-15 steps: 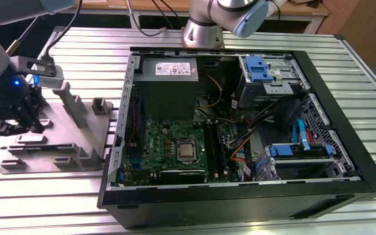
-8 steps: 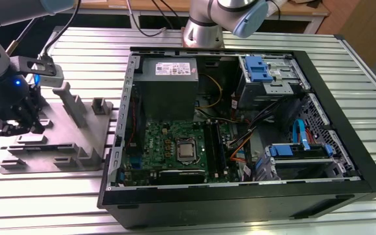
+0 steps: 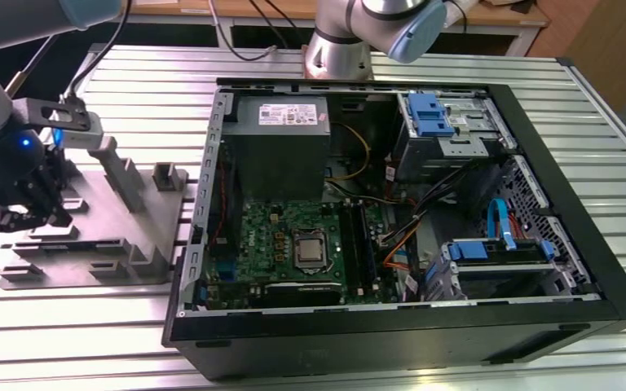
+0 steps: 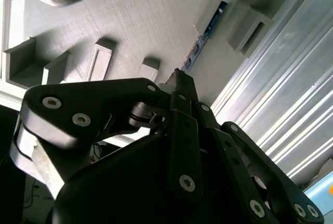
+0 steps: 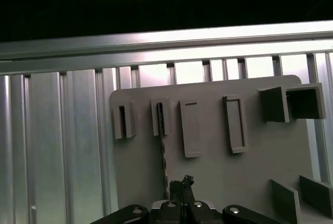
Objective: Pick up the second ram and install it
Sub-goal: 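Pick up the second ram and move it above second insertion slot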
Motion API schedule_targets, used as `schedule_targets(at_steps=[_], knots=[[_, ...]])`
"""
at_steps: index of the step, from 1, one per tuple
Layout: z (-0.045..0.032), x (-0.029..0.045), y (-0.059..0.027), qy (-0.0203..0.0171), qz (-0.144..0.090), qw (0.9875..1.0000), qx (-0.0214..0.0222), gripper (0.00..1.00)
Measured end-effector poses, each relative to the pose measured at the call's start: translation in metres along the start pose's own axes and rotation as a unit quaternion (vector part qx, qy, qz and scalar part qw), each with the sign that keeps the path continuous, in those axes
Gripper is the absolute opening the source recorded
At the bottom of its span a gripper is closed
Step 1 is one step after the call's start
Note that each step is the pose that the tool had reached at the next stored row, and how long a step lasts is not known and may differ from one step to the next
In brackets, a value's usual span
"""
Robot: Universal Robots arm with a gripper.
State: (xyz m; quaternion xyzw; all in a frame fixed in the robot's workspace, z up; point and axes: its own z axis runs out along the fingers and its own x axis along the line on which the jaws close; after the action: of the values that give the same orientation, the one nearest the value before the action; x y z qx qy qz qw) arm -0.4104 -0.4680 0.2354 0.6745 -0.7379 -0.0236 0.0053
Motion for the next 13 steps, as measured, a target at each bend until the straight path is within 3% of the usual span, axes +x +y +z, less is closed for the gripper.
schedule_targets(at_steps=[13], knots=[[0.0080,0.0095,0.0002,0.0013,-0.040,0.9992,0.0002,0.10]])
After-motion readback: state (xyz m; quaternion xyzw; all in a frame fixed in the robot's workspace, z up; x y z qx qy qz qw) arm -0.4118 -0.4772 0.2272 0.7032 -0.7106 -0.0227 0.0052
